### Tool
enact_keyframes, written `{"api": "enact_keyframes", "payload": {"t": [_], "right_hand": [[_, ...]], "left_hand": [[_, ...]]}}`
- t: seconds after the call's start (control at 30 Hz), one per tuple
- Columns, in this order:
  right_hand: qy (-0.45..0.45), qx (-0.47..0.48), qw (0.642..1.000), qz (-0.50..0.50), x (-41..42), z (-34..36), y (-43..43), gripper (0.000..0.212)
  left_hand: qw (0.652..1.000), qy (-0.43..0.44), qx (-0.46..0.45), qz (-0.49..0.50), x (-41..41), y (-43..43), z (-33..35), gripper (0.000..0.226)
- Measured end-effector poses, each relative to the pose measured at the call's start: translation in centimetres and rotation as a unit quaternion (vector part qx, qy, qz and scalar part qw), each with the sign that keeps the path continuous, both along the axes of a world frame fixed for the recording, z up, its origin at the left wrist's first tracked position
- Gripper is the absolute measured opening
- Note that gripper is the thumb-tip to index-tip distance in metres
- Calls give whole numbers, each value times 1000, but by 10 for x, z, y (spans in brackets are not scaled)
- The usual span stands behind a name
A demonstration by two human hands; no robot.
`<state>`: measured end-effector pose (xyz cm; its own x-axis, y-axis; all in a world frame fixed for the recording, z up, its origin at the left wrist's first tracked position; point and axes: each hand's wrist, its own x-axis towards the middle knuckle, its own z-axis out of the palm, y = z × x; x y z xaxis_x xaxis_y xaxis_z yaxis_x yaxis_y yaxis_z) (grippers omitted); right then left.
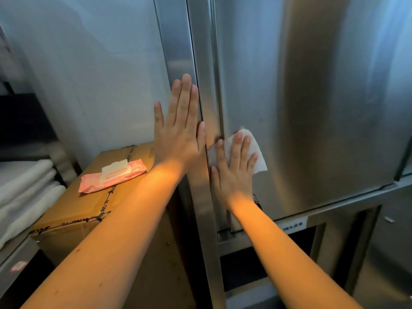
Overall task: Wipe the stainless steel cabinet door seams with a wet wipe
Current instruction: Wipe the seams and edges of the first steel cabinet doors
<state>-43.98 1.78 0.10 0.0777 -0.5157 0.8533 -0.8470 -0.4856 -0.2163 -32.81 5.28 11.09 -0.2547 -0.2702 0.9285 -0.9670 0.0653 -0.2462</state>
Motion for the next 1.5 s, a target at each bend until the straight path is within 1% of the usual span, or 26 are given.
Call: {"api": "enact_keyframes", "payload": {"t": [0.07, 0.17, 0.27, 0.37, 0.47, 0.53, 0.67, 0.73, 0.8, 0.87, 1.03, 1.1, 1.17, 1.23, 1.37, 1.43, 1.5], "right_hand": [[2, -31, 1000, -5, -1, 13, -3, 57], [-2, -28, 1000, 1, -1, 5, -5, 56], [3, 12, 1000, 2, 2, -26, 0, 60], [5, 33, 999, 16, 2, -67, 7, 58], [22, 60, 997, 32, -2, -101, 16, 62], [36, 73, 996, 30, -4, -114, 21, 60], [22, 77, 995, 64, -4, -95, 16, 60], [27, 67, 996, 56, -5, -82, 12, 59], [32, 68, 995, 61, -8, -82, 12, 58], [36, 70, 994, 76, -9, -97, 15, 58], [100, 111, 986, 70, -25, -164, 30, 60], [128, 127, 982, 60, -30, -177, 34, 61], [138, 135, 979, 65, -31, -173, 34, 63], [126, 135, 979, 89, -27, -156, 32, 64], [97, 103, 986, 91, -21, -115, 20, 64], [101, 103, 985, 91, -22, -113, 20, 62], [117, 110, 984, 79, -25, -126, 25, 61]], "left_hand": [[1000, -2, -6, 3, -1, 0, 0, 59], [1000, -5, -13, 6, 0, -1, -1, 59], [1000, -5, -21, 1, 0, -3, -1, 58], [1000, -5, -28, -5, 1, -4, -1, 58], [999, -3, -35, -10, 1, -5, -1, 58], [999, 0, -37, -19, 1, -6, 0, 59], [999, -1, -39, -29, 2, -8, 0, 59], [999, -1, -41, -29, 2, -7, 0, 59], [999, -1, -40, -30, 1, -7, 0, 59], [999, -3, -38, -29, 1, -7, 0, 60], [998, -1, -37, -42, 3, -8, 0, 61], [998, -1, -40, -46, 3, -9, 1, 62], [998, -1, -44, -47, 4, -10, 1, 62], [998, 0, -43, -45, 4, -11, 0, 62], [999, 0, -35, -36, 4, -10, -2, 62], [999, 1, -31, -38, 3, -9, -4, 62], [999, 1, -30, -38, 3, -8, -4, 61]]}}
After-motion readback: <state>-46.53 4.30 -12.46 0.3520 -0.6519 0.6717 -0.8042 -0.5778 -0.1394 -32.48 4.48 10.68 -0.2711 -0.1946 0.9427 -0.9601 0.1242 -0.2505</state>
